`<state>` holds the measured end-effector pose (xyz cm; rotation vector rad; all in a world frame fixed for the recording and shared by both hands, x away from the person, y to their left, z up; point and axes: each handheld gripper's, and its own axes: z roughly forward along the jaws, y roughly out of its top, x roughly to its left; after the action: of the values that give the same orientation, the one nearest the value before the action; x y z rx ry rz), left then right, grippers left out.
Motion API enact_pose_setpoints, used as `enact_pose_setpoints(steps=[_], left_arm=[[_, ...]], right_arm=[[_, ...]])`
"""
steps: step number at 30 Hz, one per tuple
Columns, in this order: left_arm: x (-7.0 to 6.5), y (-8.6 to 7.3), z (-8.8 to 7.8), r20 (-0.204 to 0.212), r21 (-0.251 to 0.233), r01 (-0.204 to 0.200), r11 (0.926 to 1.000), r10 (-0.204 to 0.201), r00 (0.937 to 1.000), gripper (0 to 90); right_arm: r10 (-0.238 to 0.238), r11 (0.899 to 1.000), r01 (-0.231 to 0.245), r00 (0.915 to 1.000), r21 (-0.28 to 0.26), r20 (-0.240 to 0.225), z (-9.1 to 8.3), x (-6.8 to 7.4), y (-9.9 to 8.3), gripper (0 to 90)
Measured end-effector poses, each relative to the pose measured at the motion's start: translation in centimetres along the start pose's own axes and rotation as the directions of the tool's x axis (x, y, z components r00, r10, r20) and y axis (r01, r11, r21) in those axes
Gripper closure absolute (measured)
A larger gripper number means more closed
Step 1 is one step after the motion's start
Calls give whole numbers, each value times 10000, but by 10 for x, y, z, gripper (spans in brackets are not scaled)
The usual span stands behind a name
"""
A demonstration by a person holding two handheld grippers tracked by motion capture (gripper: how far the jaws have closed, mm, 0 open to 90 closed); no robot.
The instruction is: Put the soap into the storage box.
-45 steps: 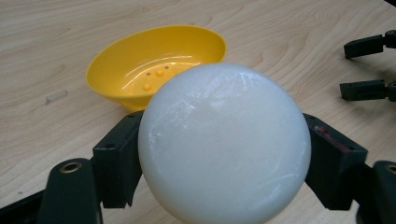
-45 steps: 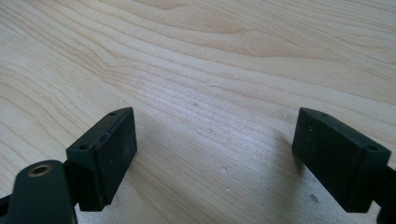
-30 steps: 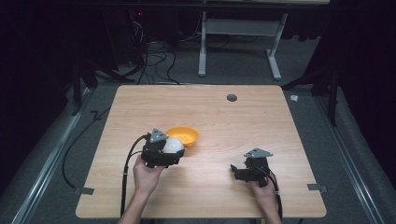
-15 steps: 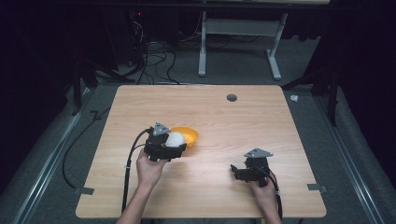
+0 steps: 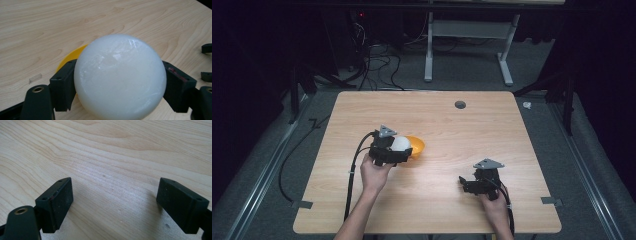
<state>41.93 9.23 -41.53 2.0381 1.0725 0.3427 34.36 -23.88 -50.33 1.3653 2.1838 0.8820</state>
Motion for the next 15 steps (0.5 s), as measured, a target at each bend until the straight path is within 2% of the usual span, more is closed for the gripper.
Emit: enact_pose_setpoints(steps=[11,15], left_arm=[[-2,13,13,-137,149,-187,9997,189,9997,245],[1,14,21,-222,251,-104,9996,109,9997,245]], right_arm=[[0,10000,0,10000,-2,-1,0,0,0,146],[3,10000,-3,10000,-2,-2,0,0,0,147]])
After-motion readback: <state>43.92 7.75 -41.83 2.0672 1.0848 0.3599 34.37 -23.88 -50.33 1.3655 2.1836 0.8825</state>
